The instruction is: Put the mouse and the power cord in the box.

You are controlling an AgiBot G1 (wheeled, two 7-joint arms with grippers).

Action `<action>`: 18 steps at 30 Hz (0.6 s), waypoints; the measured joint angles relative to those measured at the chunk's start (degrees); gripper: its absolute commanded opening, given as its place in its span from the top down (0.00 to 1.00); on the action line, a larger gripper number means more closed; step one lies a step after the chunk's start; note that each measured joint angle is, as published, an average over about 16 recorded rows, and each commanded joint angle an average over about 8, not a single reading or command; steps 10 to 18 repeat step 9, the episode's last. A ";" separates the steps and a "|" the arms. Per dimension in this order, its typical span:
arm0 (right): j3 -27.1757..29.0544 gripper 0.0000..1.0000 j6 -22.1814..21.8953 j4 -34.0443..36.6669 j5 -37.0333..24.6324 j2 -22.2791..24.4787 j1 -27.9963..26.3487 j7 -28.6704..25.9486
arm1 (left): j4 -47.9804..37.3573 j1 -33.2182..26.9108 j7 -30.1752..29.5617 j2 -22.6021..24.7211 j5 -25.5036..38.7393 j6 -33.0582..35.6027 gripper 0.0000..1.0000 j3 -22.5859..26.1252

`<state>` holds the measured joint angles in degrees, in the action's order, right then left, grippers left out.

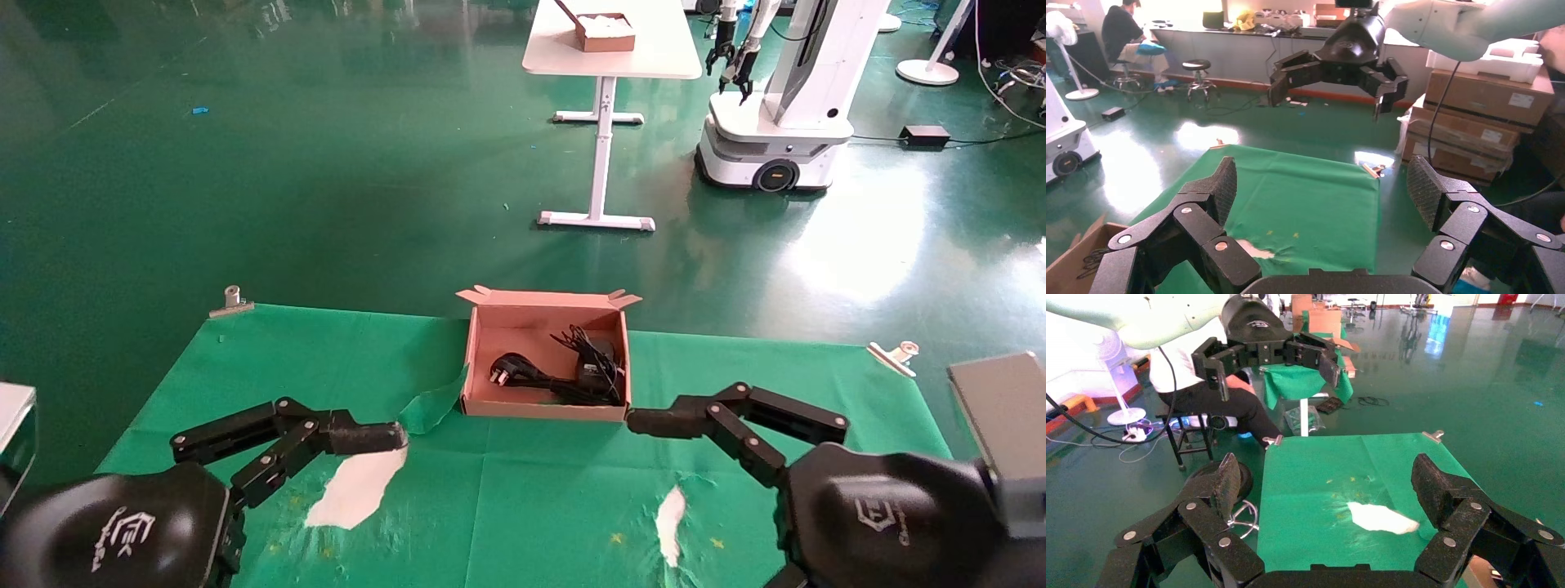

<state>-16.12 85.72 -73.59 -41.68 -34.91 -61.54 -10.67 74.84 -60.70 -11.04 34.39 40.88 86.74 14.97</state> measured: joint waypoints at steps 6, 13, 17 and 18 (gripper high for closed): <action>0.00 0.00 0.00 0.00 0.00 0.01 0.01 0.00 | 0.15 0.13 -0.04 -0.09 -0.15 0.14 0.00 -0.15; 0.00 0.00 0.00 0.01 -0.01 0.00 0.00 0.00 | -0.06 -0.01 0.01 0.01 0.00 -0.03 0.00 0.03; 0.00 0.00 0.00 0.01 -0.01 0.00 0.00 0.00 | -0.06 -0.01 0.01 0.01 0.00 -0.03 0.00 0.03; 0.00 0.00 0.00 0.01 -0.01 0.00 0.00 0.00 | -0.06 -0.01 0.01 0.01 0.00 -0.03 0.00 0.03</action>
